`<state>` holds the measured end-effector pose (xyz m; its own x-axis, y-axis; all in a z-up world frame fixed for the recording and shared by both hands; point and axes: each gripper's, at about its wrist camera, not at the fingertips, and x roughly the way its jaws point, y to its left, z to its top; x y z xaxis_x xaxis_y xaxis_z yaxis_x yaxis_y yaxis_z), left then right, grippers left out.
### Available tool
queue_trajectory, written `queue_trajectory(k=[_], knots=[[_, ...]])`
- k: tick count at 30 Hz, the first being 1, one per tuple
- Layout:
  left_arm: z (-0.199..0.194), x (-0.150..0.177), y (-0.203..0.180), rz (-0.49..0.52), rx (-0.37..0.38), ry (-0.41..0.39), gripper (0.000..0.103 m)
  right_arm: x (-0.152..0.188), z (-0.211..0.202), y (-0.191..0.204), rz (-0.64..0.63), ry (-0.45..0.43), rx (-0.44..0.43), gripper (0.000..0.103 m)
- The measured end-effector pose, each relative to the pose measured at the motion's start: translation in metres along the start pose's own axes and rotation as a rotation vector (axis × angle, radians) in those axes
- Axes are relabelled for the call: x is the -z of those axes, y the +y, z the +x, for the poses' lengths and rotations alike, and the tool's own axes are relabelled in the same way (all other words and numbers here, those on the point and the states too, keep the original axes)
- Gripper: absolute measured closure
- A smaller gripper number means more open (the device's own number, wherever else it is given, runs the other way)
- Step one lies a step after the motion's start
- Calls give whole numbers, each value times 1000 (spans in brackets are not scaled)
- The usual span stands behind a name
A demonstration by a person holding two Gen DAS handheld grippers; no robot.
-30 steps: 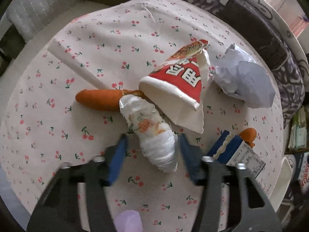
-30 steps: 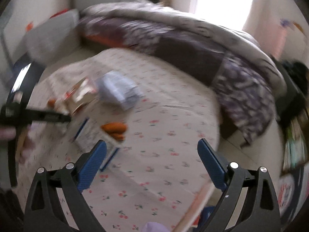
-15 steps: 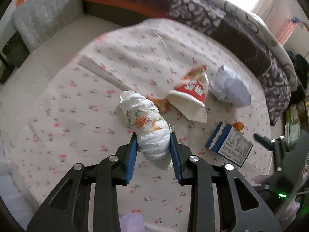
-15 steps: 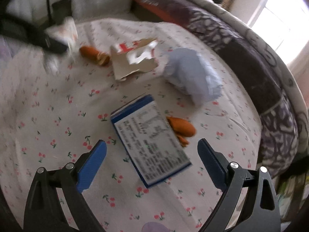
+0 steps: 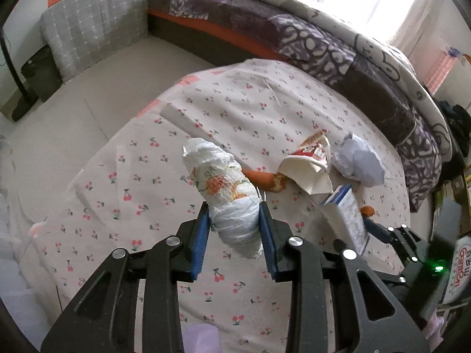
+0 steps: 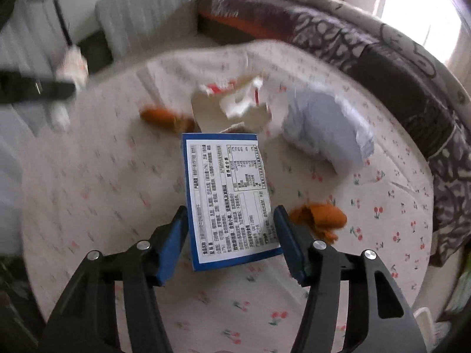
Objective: Collect trash
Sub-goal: 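Carry the tissue bundle and blue-white box to the white bin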
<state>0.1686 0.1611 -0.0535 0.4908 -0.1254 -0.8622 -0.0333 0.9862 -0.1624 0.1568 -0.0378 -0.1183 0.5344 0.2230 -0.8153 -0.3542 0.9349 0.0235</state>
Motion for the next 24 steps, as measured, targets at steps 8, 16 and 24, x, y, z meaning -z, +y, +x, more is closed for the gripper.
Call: queue_trajectory(k=[8, 16, 24], knots=[[-17, -4, 2, -17, -16, -91, 72, -13, -48, 6, 121, -172, 18, 44], [-40, -3, -17, 17, -60, -237, 72, -13, -72, -6, 224, -238, 100, 44], [-52, 1, -47, 63, -67, -313, 72, -6, -95, -21, 279, -292, 177, 44]])
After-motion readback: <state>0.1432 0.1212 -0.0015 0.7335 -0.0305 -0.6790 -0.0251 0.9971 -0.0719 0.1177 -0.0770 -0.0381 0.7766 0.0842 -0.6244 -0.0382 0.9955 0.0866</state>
